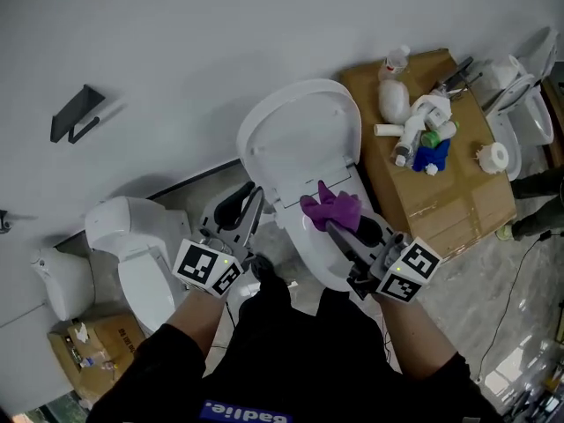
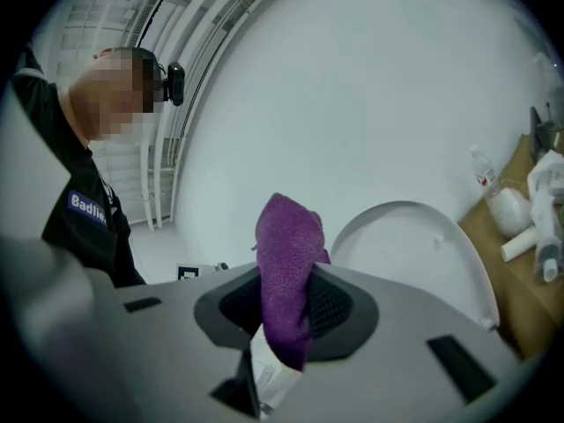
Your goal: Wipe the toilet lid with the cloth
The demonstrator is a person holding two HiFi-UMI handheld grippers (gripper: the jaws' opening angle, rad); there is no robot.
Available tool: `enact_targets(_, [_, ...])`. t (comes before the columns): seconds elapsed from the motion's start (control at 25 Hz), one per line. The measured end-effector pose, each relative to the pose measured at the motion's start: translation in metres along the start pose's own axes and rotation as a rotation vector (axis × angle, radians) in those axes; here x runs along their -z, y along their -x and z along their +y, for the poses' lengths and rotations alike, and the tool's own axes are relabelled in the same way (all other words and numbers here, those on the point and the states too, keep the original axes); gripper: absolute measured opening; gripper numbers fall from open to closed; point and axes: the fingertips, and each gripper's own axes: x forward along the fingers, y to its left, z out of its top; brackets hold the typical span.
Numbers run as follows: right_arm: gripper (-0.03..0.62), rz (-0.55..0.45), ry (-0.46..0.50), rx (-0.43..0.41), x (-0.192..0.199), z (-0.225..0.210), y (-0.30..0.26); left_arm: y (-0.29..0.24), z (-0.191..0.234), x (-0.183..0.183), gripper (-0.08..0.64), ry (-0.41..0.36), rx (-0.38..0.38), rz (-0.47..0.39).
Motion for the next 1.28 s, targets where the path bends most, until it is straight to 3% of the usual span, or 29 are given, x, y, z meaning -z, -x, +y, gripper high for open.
enact_targets(0.08, [0.098,0.005,0.012,0.019,0.009,-0.008,-0.022,-0.007,0.026,0.018,0.116,-0.003,0.012,0.016])
enact_targets(0.36, [0.098,0.045,0.075,0.103,0.031,-0.054,-0.075,-0.027,0.097,0.070,0.154,-0.020,0.017,0.017])
enact_targets(0.72, [0.098,0.104,0.174,0.122,0.040,-0.090,-0.105,-0.053,0.135,0.113,0.243,-0.031,0.069,0.047])
enact_targets(1.0, [0.098,0.165,0.250,0.204,0.038,-0.123,-0.144,-0.066,0.143,0.118,0.245,-0.097,0.137,0.031])
enact_targets(1.28, [0.098,0.180,0.371,0.200,0.040,-0.119,-0.197,-0.066,0.137,0.120,0.208,-0.070,0.166,0.019])
